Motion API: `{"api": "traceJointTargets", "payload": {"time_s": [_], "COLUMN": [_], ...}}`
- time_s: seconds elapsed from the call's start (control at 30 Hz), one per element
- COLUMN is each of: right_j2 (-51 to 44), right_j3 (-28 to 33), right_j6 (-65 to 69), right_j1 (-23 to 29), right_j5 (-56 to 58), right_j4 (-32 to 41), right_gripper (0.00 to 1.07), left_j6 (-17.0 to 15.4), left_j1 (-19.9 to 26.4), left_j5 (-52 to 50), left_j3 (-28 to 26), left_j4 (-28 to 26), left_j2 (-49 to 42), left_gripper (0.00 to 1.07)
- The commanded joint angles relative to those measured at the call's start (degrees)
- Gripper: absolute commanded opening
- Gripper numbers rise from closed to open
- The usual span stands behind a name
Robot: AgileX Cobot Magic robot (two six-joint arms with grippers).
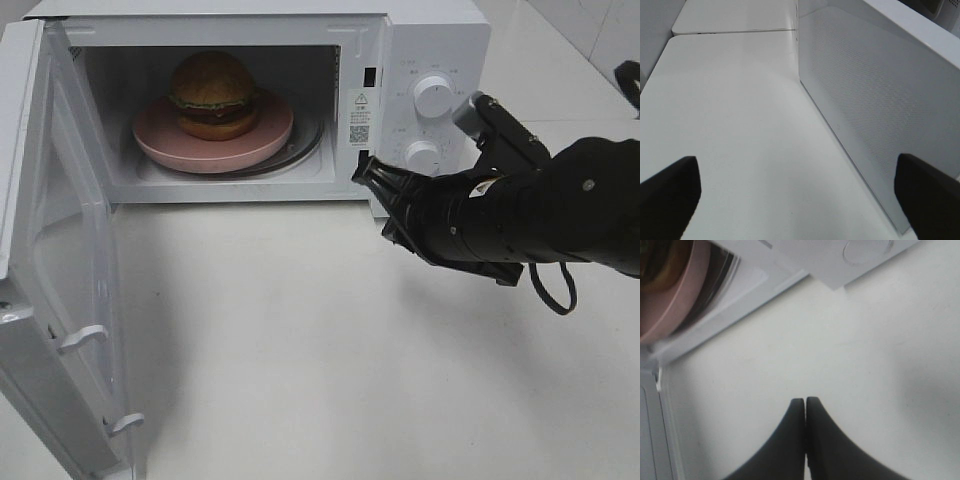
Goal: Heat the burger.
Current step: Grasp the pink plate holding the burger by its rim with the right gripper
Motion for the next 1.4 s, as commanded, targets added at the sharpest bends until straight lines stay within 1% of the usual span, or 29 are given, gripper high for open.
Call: {"api": "traceJointTargets", "payload": {"time_s": [0.03,0.07,0.13,0.17,0.2,0.27,0.3,0.33,0.4,0.43,0.47,0.53,0.57,0.63,0.67,0.7,0.77,0.83,0.93,0.97,1.03,1.07,1.13,1.17,1.2,1.23,1.3,1.33,1.4], "right_j2": [-1.8,-2.7,-3.0,-3.0,-3.0,-3.0,-3.0,-3.0,-3.0,-3.0,-3.0,-3.0,-3.0,-3.0,-3.0,-3.0,-3.0,-3.0,-3.0,-3.0,-3.0,-3.0,-3.0,-3.0,-3.0,-3.0,-3.0,-3.0,-3.0], "right_j3": [-0.1,-0.3,-0.5,-1.7,-1.7,-3.9,-3.9,-6.0,-7.0,-8.9,-8.9,-11.9,-11.9,-14.9,-14.9,-16.7,-17.6,-20.3,-21.0,-22.3,-22.7,-23.6,-23.9,-24.4,-24.6,-24.6,-25.3,-25.3,-25.4], "right_j6": [-6.2,-9.2,-10.3,-11.9,-11.9,-13.0,-13.0,-13.1,-13.1,-13.1,-13.1,-13.1,-13.1,-14.4,-14.4,-16.6,-18.4,-27.8,-30.7,-36.6,-38.9,-45.1,-47.8,-54.8,-58.6,-58.6,-69.7,-69.7,-81.6], "right_j1": [0.1,0.1,0.1,0.1,0.1,0.1,0.1,0.1,0.1,0.1,0.1,0.1,0.1,0.1,0.1,0.1,0.1,0.1,0.1,0.1,0.1,0.1,0.1,0.1,0.1,0.1,0.1,0.1,0.8], "right_j5": [6.2,10.6,12.5,17.8,17.8,26.0,26.0,31.9,34.0,38.7,38.7,46.5,46.5,53.5,53.5,58.0,60.2,66.2,67.2,68.9,69.3,70.1,70.2,70.1,70.0,70.0,69.5,69.5,68.4], "right_j4": [-0.6,-1.5,-2.3,-5.0,-5.0,-10.9,-10.9,-15.6,-17.4,-21.1,-21.1,-25.7,-25.7,-29.2,-29.2,-30.3,-30.4,-31.1,-31.7,-32.9,-33.3,-34.4,-34.9,-35.6,-36.2,-36.2,-36.8,-36.8,-38.4], "right_gripper": [0.04,0.04,0.04,0.04,0.04,0.05,0.05,0.05,0.05,0.06,0.06,0.07,0.07,0.08,0.08,0.09,0.09,0.10,0.11,0.11,0.11,0.12,0.12,0.13,0.13,0.13,0.14,0.14,0.17], "left_j6": [-0.3,-0.3,-0.3,-0.3,-0.3,-0.3,-0.3,-0.3,-0.3,-0.3,-0.3,-0.3,-0.3,-0.3,-0.3,-0.3,-0.3,-0.3,-0.3,-0.3,-0.3,-0.3,-0.3,-0.3,-0.3,-0.3,-0.3,-0.3,-0.3], "left_j1": [0.2,0.2,0.2,0.2,0.2,0.2,0.2,0.2,0.2,0.2,0.2,0.2,0.2,0.2,0.2,0.2,0.2,0.2,0.2,0.2,0.2,0.2,0.2,0.2,0.2,0.2,0.2,0.2,0.2], "left_j5": [-0.4,-0.4,-0.4,-0.4,-0.4,-0.4,-0.4,-0.4,-0.4,-0.4,-0.4,-0.4,-0.4,-0.4,-0.4,-0.4,-0.4,-0.4,-0.4,-0.4,-0.4,-0.4,-0.4,-0.4,-0.4,-0.4,-0.4,-0.4,-0.4], "left_j3": [0.1,0.1,0.1,0.1,0.1,0.1,0.1,0.1,0.1,0.1,0.1,0.1,0.1,0.1,0.1,0.1,0.1,0.1,0.1,0.1,0.1,0.1,0.1,0.1,0.1,0.1,0.1,0.1,0.1], "left_j4": [-0.3,-0.3,-0.3,-0.3,-0.3,-0.4,-0.4,-0.4,-0.4,-0.3,-0.3,-0.3,-0.3,-0.3,-0.3,-0.3,-0.3,-0.3,-0.3,-0.3,-0.3,-0.3,-0.3,-0.3,-0.3,-0.3,-0.4,-0.4,-0.4], "left_j2": [-1.2,-1.2,-1.2,-1.2,-1.2,-1.2,-1.2,-1.2,-1.2,-1.2,-1.2,-1.2,-1.2,-1.2,-1.2,-1.2,-1.2,-1.2,-1.2,-1.2,-1.2,-1.2,-1.2,-1.2,-1.2,-1.2,-1.2,-1.2,-1.2], "left_gripper": [0.98,0.98,0.98,0.98,0.98,0.98,0.98,0.98,0.98,0.98,0.98,0.98,0.98,0.98,0.98,0.98,0.98,0.98,0.98,0.98,0.98,0.98,0.98,0.98,0.98,0.98,0.98,0.98,0.98]}}
